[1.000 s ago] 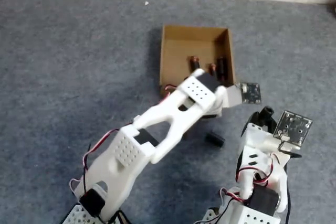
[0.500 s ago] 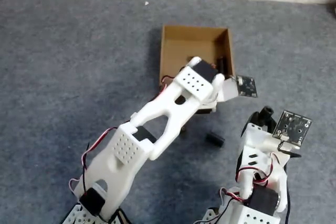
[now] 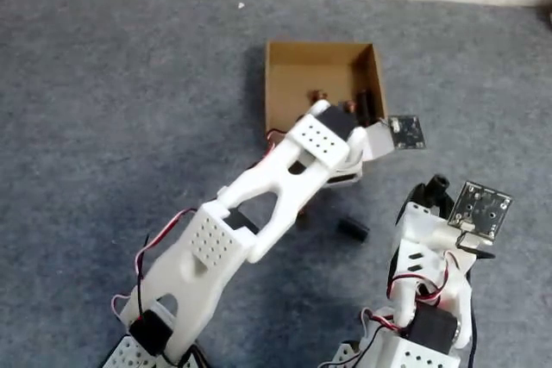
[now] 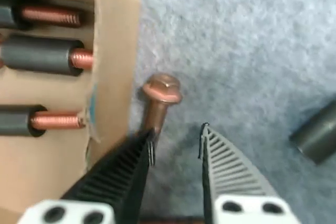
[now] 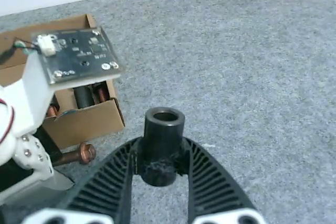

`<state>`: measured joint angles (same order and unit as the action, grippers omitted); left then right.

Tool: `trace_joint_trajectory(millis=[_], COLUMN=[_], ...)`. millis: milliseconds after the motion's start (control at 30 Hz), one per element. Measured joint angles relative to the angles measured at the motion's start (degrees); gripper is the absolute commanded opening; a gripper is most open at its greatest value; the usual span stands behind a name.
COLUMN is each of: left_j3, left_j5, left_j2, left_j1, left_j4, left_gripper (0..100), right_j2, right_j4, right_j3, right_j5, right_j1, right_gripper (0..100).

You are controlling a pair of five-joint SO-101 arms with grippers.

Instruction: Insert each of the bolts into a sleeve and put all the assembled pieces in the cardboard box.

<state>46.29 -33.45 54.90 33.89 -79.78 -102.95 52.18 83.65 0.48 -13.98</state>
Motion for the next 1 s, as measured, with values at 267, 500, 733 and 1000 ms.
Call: trace_joint_trajectory(millis=[267, 500, 733, 1000], left_j3=[1.05, 1.32, 4.40, 7.03], left_j5=[-0.44, -4.92, -5.80, -3.34], left_j2=[1.32, 1.67, 1.23, -1.05], left_j1=[-0.62, -0.62, 1.05, -1.05], left_j4=[2.29, 1.32, -8.97, -10.11], left_gripper=[17, 11, 11, 12], right_j2=[0.00, 0.00, 0.00, 0.00], right_j4=[0.00, 0.00, 0.00, 0.00], right_j3=[0.00, 0.00, 0.00, 0.00], right_j5=[0.00, 0.00, 0.00, 0.00], right_j1=[0.00, 0.00, 0.00, 0.00], right_gripper=[0.5, 0.5, 0.6, 0.6])
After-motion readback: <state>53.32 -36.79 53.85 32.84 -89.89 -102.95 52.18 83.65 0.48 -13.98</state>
